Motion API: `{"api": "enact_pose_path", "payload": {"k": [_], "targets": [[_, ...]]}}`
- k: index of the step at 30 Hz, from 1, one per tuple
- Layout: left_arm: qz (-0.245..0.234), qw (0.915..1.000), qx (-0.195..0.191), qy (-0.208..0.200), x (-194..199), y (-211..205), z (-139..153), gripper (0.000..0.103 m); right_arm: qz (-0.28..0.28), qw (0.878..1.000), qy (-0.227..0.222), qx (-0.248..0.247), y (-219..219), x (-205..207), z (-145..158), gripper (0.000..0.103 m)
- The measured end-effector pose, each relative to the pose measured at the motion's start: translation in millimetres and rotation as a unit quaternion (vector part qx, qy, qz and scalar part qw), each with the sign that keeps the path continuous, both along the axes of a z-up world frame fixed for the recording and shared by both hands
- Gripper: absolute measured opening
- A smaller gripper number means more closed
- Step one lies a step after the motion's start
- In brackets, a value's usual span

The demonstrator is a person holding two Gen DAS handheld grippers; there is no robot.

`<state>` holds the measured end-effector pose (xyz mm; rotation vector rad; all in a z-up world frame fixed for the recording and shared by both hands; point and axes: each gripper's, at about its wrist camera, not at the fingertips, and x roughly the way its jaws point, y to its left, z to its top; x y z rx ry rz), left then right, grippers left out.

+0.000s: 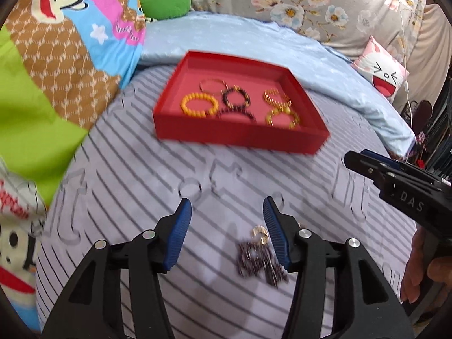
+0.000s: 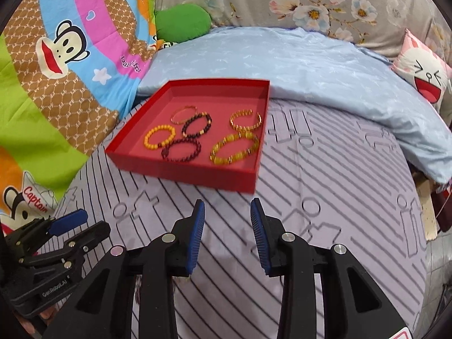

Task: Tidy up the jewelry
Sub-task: 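Move both grippers back to the jewelry on the sheet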

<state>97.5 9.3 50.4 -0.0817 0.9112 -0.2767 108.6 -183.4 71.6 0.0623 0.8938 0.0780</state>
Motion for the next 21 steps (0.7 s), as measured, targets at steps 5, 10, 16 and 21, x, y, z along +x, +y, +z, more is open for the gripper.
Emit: {"api": "enact_pose_path", "payload": {"k": [5,10,16,21], "targets": [[-0.013,0.9997,-0.005,0.02,-25,-11,-15,0.054,-0.002,1.0,0.014,-0.007,-1,-26,-13,0.034],[-0.028,0.9992,0.001,0.027,-33,-26,-23,0.056,-0.006,1.0,0.023,-0.006,-3,-44,-22,0.034],[-0.035,0.9985,0.013,0.04,-34,-34,-37,0.053,-0.005,1.0,0.03,0.001,-3,-55,-27,0.034],[-0.036,0.9981,0.019,0.047,-35,-27,-43,0.039,0.01,0.999,0.035,0.006,8,-59,-32,0.034]]}}
